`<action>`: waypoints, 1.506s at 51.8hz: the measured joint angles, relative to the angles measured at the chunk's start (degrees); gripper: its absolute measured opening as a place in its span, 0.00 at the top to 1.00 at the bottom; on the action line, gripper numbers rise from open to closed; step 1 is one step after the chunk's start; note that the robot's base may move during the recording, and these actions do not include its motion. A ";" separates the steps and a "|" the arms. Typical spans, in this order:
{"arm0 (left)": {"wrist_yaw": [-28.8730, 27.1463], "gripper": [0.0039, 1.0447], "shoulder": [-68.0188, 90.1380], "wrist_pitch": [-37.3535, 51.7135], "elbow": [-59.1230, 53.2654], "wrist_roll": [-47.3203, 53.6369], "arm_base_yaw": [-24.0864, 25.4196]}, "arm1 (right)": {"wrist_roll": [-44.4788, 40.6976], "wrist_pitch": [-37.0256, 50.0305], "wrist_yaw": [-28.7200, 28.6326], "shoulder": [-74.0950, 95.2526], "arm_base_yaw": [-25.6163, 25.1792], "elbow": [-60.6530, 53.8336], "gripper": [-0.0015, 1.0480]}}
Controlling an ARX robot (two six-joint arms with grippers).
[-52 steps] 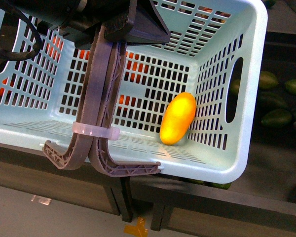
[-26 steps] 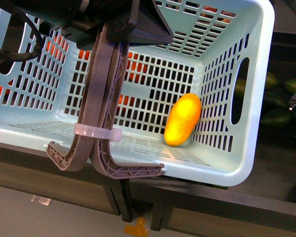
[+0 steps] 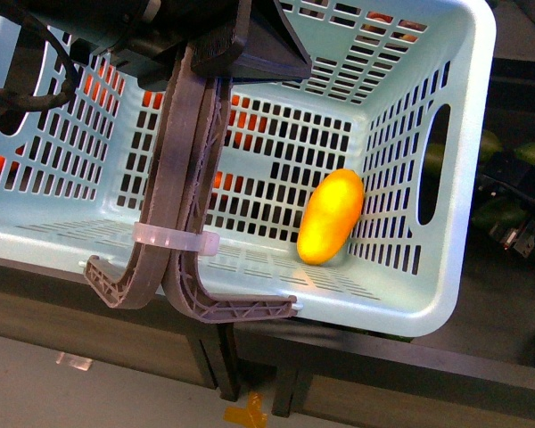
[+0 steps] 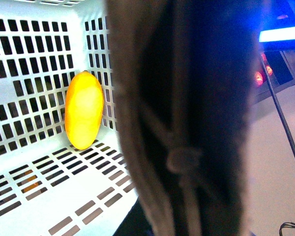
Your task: Pick mango and avocado into basket
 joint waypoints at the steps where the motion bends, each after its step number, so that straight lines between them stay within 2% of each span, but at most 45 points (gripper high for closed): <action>1: 0.07 0.95 0.00 0.00 0.00 0.00 0.00 | 0.28 -0.02 0.15 0.59 0.15 0.79 0.07; 20: 0.02 0.95 0.00 0.00 0.00 0.00 0.00 | 5.29 -3.13 2.29 9.55 0.63 15.96 0.07; 36: 0.07 0.95 0.00 0.00 0.00 0.00 0.00 | 7.08 -4.46 1.99 10.71 0.42 18.01 0.07; 51: 0.04 0.95 0.00 0.00 0.00 0.00 0.00 | 7.87 -3.50 2.03 10.71 -0.11 17.44 0.45; 68: 0.04 0.95 0.00 0.00 0.00 0.00 0.00 | 12.11 2.01 0.94 7.85 -1.22 11.80 0.47; 72: 0.02 0.95 0.00 0.00 0.00 0.00 0.00 | 15.37 5.40 0.15 5.07 -1.44 7.69 0.47; 78: 0.02 0.95 0.00 0.00 0.00 0.00 0.00 | 24.33 14.53 -2.43 -4.94 -1.49 -4.87 0.47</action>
